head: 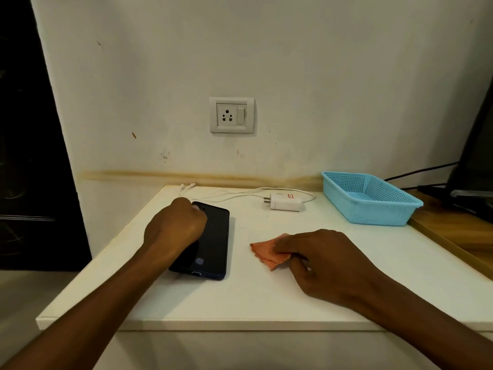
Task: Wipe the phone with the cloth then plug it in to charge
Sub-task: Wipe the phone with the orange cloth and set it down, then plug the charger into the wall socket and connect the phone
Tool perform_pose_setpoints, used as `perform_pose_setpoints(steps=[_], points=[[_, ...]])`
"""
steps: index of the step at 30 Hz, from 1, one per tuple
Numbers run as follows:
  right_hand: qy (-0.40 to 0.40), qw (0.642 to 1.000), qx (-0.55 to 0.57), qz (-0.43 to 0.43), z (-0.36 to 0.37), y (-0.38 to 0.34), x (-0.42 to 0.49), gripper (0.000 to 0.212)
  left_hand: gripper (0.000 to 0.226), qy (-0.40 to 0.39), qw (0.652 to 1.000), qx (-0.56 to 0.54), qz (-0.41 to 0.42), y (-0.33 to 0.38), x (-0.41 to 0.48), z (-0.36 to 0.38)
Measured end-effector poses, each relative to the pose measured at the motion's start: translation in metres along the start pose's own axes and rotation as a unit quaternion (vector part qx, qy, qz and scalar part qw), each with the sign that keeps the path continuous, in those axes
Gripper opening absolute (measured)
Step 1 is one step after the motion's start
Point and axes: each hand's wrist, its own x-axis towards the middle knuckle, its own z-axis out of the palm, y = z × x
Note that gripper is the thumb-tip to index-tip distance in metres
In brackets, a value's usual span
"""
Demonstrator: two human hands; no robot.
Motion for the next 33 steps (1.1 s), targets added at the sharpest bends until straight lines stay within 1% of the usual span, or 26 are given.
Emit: perform_pose_setpoints(steps=[2, 7, 14, 18, 21, 22, 24, 25, 27, 28, 31, 33], points=[[0.001, 1.0, 0.001, 0.0, -0.001, -0.001, -0.001, 0.04, 0.03, 0.004, 0.999, 0.043, 0.026, 0.001, -0.007, 0.001], [0.0, 1.0, 0.023, 0.006, -0.001, -0.002, -0.003, 0.053, 0.024, 0.001, 0.991, 0.117, 0.062, 0.001, -0.017, 0.004], [0.0, 1.0, 0.023, 0.015, -0.001, -0.003, 0.001, 0.054, 0.015, 0.013, 0.969, 0.225, 0.099, 0.005, -0.023, 0.008], [0.051, 0.998, 0.038, 0.022, -0.005, -0.005, 0.003, 0.039, 0.012, 0.01, 0.961, 0.259, 0.1, 0.007, -0.024, 0.008], [0.145, 0.985, 0.074, 0.05, -0.008, 0.002, 0.015, 0.029, 0.011, 0.001, 0.954, 0.281, 0.104, 0.008, -0.024, 0.006], [0.17, 0.979, 0.091, 0.064, -0.008, 0.008, 0.021, 0.025, 0.01, 0.008, 0.953, 0.283, 0.109, 0.009, -0.023, 0.005], [0.19, 0.968, 0.136, 0.094, -0.007, 0.023, 0.039, 0.022, 0.01, 0.045, 0.945, 0.297, 0.128, 0.012, -0.021, 0.004], [0.19, 0.964, 0.15, 0.106, -0.007, 0.031, 0.049, 0.022, 0.017, 0.071, 0.939, 0.306, 0.141, 0.014, -0.018, 0.005], [0.167, 0.97, 0.131, 0.121, -0.008, 0.049, 0.068, 0.029, 0.032, 0.11, 0.927, 0.311, 0.178, 0.022, -0.008, 0.009], [0.143, 0.975, 0.111, 0.126, -0.009, 0.055, 0.077, 0.035, 0.035, 0.118, 0.925, 0.3, 0.199, 0.026, -0.003, 0.012], [0.034, 0.984, 0.08, 0.154, -0.008, 0.068, 0.103, 0.056, 0.029, 0.115, 0.921, 0.259, 0.268, 0.045, 0.015, 0.023], [-0.043, 0.982, 0.061, 0.175, -0.003, 0.074, 0.119, 0.065, 0.028, 0.113, 0.911, 0.245, 0.313, 0.057, 0.026, 0.031]])
